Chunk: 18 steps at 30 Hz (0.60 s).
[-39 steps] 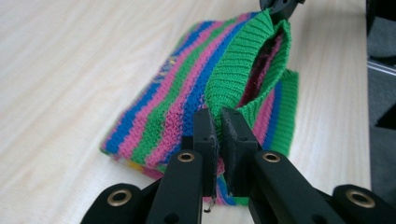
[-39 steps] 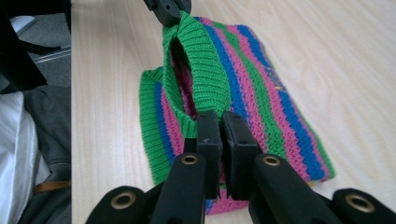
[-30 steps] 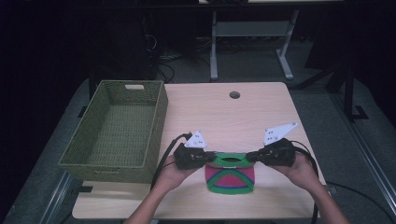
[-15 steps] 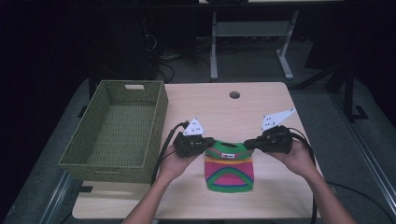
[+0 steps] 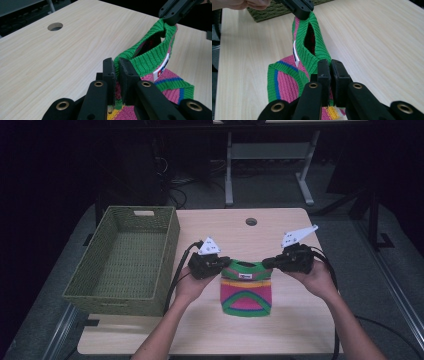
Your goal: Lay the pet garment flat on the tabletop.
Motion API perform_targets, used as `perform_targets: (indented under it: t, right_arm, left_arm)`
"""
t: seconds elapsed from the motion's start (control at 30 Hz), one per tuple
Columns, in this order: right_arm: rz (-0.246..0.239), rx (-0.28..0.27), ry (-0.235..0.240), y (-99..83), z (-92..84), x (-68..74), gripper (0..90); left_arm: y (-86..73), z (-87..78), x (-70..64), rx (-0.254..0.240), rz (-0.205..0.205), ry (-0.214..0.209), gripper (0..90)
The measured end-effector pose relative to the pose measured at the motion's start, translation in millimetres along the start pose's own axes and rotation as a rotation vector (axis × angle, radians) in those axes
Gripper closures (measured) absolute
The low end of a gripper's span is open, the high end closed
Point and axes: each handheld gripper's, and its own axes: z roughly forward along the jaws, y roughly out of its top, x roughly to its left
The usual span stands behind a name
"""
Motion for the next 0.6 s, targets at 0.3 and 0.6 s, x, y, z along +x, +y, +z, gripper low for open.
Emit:
perform_targets:
  t: [0.3,0.6]
  right_arm:
    - [0.0,0.012,0.0,0.0,-4.9,3.3,85.6]
    - [-0.011,0.019,0.018,-13.0,-8.5,28.1,85.6]
  left_arm:
    - [-6.4,-2.4,-8.1,0.012,-0.005,-0.041,84.3]
    - [-19.1,-18.2,-26.0,0.034,-0.015,-0.116,84.4]
